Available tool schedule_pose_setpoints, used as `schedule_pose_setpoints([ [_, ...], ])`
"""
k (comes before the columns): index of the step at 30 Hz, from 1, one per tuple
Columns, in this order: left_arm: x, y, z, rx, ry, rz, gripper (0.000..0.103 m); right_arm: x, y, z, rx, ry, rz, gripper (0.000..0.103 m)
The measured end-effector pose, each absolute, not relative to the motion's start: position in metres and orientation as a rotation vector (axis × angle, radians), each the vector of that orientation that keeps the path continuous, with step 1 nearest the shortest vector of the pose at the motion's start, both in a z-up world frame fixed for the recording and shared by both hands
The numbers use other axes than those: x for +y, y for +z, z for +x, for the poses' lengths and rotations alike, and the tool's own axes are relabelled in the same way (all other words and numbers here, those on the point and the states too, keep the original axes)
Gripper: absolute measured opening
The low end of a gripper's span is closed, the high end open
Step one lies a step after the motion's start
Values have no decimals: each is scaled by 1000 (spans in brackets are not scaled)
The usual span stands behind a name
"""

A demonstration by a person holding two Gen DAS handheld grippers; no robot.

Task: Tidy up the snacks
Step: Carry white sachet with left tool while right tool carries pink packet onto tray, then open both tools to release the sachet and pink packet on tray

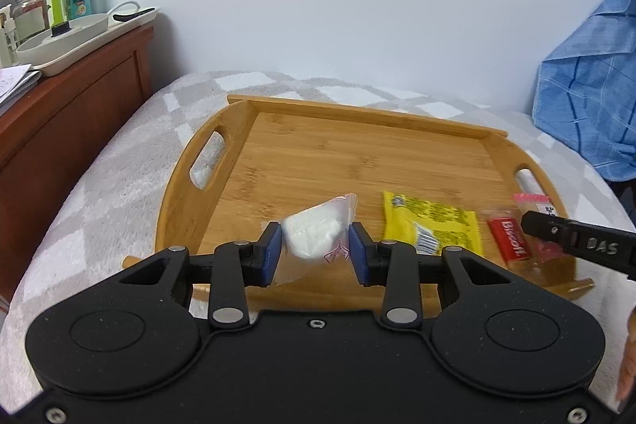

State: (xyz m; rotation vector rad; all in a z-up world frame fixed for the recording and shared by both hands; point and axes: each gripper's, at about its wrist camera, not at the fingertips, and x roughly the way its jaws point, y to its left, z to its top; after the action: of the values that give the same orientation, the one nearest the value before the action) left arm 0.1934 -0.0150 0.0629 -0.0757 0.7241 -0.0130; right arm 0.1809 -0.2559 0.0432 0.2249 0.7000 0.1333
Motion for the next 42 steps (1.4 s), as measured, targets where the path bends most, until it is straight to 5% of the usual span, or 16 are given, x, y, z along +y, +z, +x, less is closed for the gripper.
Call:
schedule_pose_setpoints([
  [42,-29,32,232,720,-56,23,40,-216,30,191,732,165,180,38],
])
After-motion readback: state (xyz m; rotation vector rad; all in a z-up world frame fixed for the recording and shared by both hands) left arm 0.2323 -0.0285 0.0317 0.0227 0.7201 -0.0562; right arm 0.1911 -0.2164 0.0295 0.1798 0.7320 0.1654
